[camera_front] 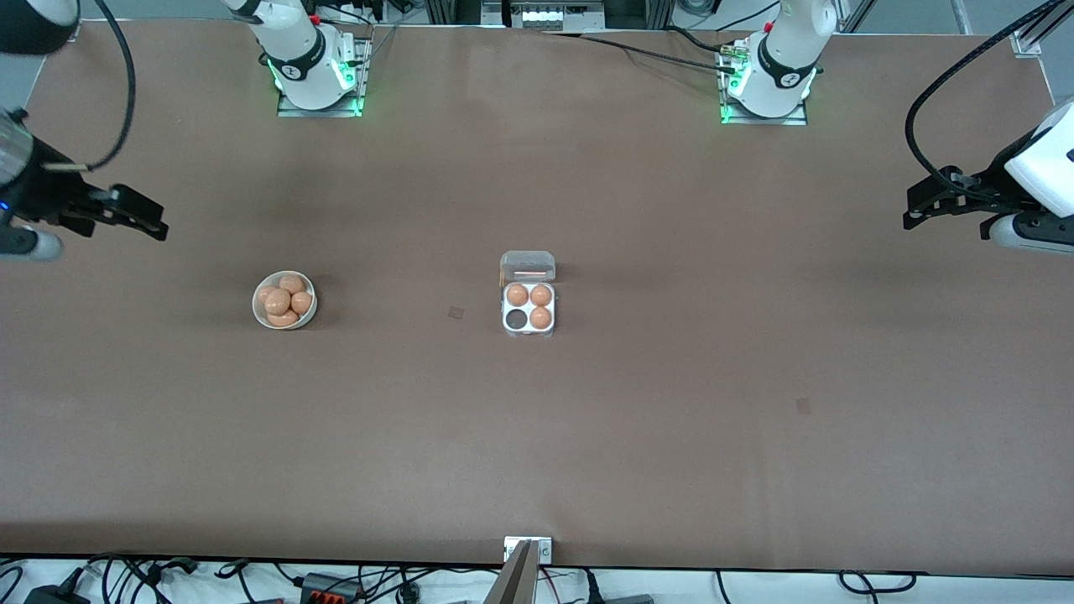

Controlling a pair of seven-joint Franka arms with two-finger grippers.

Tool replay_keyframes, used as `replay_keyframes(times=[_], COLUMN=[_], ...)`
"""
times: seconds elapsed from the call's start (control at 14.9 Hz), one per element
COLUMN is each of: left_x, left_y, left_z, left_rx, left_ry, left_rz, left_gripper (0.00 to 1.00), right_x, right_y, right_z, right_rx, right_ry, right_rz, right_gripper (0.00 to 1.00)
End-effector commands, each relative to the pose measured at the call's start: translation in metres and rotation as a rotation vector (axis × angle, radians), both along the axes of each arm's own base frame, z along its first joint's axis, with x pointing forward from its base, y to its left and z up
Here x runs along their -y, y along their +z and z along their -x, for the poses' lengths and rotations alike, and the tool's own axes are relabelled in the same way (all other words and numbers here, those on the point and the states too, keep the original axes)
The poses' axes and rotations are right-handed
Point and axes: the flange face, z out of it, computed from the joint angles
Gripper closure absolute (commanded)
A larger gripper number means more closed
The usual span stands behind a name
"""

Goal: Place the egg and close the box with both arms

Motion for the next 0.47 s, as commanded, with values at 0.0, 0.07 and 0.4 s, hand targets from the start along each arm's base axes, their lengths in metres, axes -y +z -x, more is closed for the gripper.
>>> replay_keyframes(times=[0.0, 0.07, 0.4], left_x=[0.000, 0.000, 0.000], left_y=[0.005, 0.004, 0.005], left_z=[-0.002, -0.003, -0.002], left_rx=[0.000, -0.002, 0.000], left_ry=[0.008, 0.010, 0.008], left_rz=[0.006, 0.008, 0.006], left_gripper=[0.00, 0.00, 0.00], right_x=[0.007, 0.008, 0.005], right_y=[-0.043, -0.063, -0.159], right_z=[-0.015, -0.021, -0.037], right_rx=[-0.098, -0.131, -0.322], right_ry=[-0.006, -0.008, -0.006], right_rz=[-0.008, -0.008, -0.014], right_gripper=[0.00, 0.00, 0.00])
